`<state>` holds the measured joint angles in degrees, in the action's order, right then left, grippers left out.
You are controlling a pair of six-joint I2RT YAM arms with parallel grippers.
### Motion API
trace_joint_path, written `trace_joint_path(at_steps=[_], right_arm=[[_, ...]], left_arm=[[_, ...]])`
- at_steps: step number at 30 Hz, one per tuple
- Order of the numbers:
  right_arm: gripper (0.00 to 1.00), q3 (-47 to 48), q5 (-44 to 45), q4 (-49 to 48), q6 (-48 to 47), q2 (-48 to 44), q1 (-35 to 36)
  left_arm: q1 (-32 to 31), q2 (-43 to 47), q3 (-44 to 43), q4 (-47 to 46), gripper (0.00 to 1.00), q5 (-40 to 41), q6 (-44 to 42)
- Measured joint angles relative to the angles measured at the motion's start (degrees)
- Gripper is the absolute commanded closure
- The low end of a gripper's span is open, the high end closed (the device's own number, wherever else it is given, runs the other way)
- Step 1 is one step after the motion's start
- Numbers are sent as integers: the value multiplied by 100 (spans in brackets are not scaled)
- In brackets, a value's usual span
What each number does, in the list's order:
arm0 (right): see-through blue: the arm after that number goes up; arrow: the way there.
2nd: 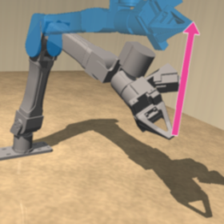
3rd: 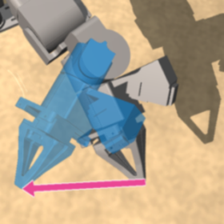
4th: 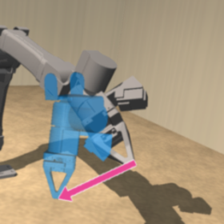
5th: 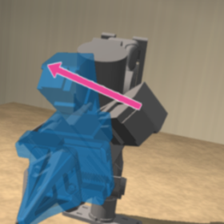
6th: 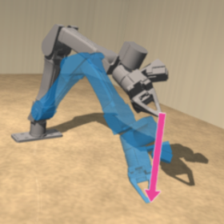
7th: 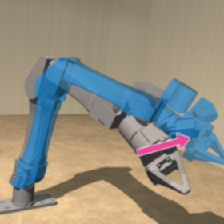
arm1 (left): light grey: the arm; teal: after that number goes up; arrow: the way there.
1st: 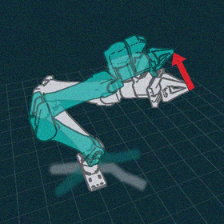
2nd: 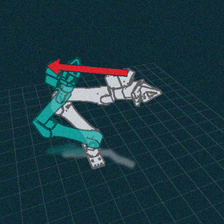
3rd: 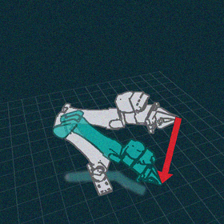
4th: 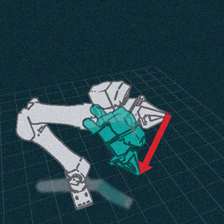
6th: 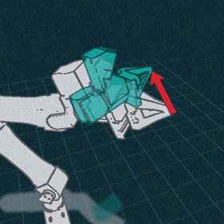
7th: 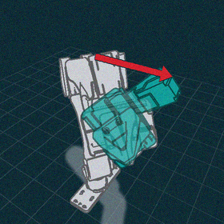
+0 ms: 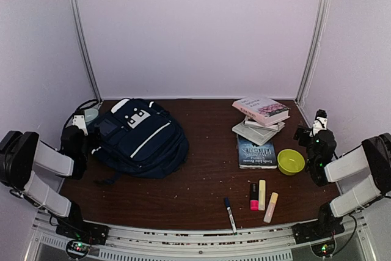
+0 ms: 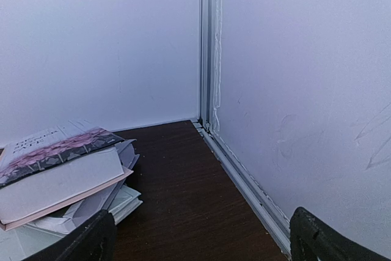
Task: Pack the student bag
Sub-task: Pick up the student bag from the corner of the board.
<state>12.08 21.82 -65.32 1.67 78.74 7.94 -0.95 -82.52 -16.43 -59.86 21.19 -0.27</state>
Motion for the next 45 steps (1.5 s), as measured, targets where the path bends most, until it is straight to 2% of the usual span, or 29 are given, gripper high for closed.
trace_joint_path(at_steps=[8,11,14,19,22,24,26,28,30,34,37,42,45], right_arm=[[0,2,-59,9,9,0,-28],[0,11,-188,101,26,-46,-146],[0,68,-140,730,109,-592,-177],[0,525,-55,1808,487,-2457,-205],[1,973,-625,2188,675,-3121,-225],[0,1438,-1237,2531,839,-3222,-225],[0,2065,-2006,2962,1073,-3060,-177],[0,2625,-2509,3353,1220,-2765,-17],[0,3276,-2811,3869,1191,-2306,470],[0,4170,-2929,4894,750,-1360,1777],[0,4669,-2684,5523,260,-734,2586],[0,5322,-2389,6251,-372,153,3484],[0,5672,-2243,6634,-621,667,3818]], left_arm=[[0,17,0,35,2,24,4],[-96,313,-7,343,3,190,-35],[-584,1172,-315,1217,15,660,-173],[-1211,2127,-1707,2258,22,164,2],[-1613,1917,-2951,3335,22,-555,168],[-1919,1580,-3679,4155,21,-1040,214],[-2240,1174,-4142,4990,18,-1355,212],[-2461,811,-4275,5602,10,-1556,210],[-2649,365,-4301,6264,3,-1718,181],[-2839,-651,-4524,7462,2,-1956,90],[-2905,-1471,-5036,8264,2,-1928,-4],[-2911,-2295,-5733,8915,4,-1567,-28],[-2924,-2437,-5849,9027,12,-1497,-4]])
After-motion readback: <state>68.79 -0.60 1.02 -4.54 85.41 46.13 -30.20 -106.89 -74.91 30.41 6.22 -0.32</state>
